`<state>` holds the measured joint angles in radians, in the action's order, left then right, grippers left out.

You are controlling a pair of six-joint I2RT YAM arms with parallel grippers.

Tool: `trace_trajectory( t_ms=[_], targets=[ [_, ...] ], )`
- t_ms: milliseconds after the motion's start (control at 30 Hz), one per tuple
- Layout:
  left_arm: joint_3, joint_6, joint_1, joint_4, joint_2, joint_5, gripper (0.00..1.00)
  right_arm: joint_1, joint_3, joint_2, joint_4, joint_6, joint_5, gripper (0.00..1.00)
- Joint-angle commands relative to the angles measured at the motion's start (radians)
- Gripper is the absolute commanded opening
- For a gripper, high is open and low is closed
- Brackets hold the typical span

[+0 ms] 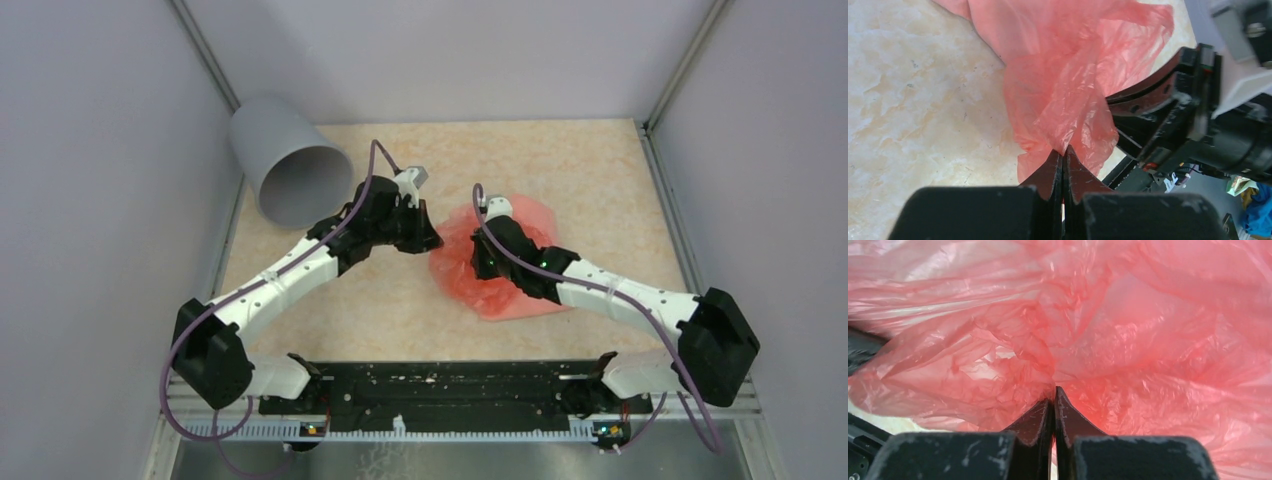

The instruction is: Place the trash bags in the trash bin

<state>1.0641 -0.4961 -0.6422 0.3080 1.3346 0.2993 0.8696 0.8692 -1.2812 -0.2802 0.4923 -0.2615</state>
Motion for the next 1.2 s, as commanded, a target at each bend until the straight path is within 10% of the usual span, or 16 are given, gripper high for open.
trace_trajectory(
  t_ms=[0,500,1167],
  targets=[
    [0.038,-0.005,0.004,-0.009,-0.046,0.039,0.00,-0.004,0.026,-0.047,0.066,0.021,0.050,0.00],
    [0.046,0.000,0.004,0.050,-0.127,-0.058,0.54,-0.057,0.034,-0.037,0.081,0.044,0.134,0.00],
    [-0.087,-0.061,0.007,0.120,-0.318,-0.213,0.84,-0.078,0.030,-0.006,0.082,0.074,0.152,0.00]
  ],
)
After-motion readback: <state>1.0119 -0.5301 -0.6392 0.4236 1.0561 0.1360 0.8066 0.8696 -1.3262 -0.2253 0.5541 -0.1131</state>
